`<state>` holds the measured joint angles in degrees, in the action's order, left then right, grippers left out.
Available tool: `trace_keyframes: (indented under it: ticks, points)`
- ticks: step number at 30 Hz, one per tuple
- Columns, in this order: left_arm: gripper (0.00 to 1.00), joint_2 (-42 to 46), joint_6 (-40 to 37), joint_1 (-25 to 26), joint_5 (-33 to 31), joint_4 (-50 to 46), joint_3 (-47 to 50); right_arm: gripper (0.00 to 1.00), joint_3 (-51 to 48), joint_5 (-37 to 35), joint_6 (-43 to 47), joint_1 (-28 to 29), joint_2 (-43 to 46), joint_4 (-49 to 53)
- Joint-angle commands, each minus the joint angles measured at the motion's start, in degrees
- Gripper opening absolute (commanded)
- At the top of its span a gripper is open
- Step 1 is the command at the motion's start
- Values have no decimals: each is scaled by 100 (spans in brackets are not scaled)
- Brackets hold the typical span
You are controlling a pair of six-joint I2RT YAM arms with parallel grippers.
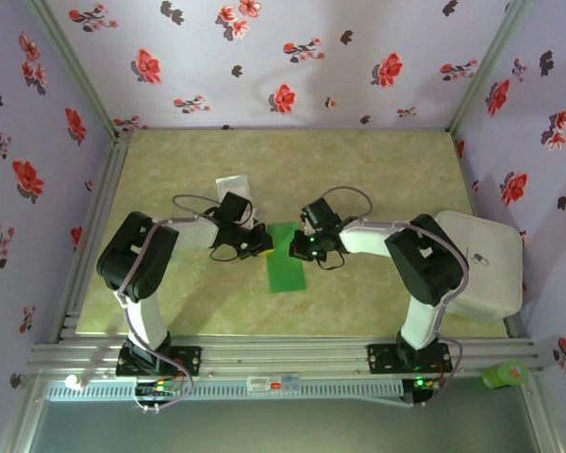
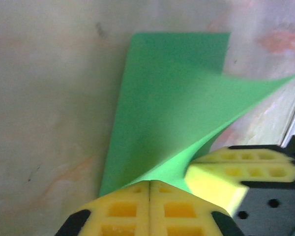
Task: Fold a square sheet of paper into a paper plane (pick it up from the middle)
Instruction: First fold the square sheet of paper in half at the center of the table.
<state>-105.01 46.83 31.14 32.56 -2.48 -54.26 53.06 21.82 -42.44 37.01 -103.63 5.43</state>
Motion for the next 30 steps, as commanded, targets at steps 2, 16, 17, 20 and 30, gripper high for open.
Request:
trace_keyframes:
  ticks: [2, 16, 17, 20, 30]
  points:
    - [4, 145, -168, -80, -83, -474, -528, 0, -230, -600, 95, -19, -410, 992]
    - [3, -524, -255, -239, -357, -263, -274, 0, -243, -640, 139, -26, -404, 1039]
    - [4, -529, -207, -274, -445, -274, -244, 0, -248, -651, 138, -28, -394, 1047]
    - [4, -601, -193, -329, -398, -328, -375, 0, -254, -684, 132, -28, -384, 1059]
    - [8, -193, -278, -327, 235, -224, -660, 0, -206, -653, 165, -28, -412, 1069]
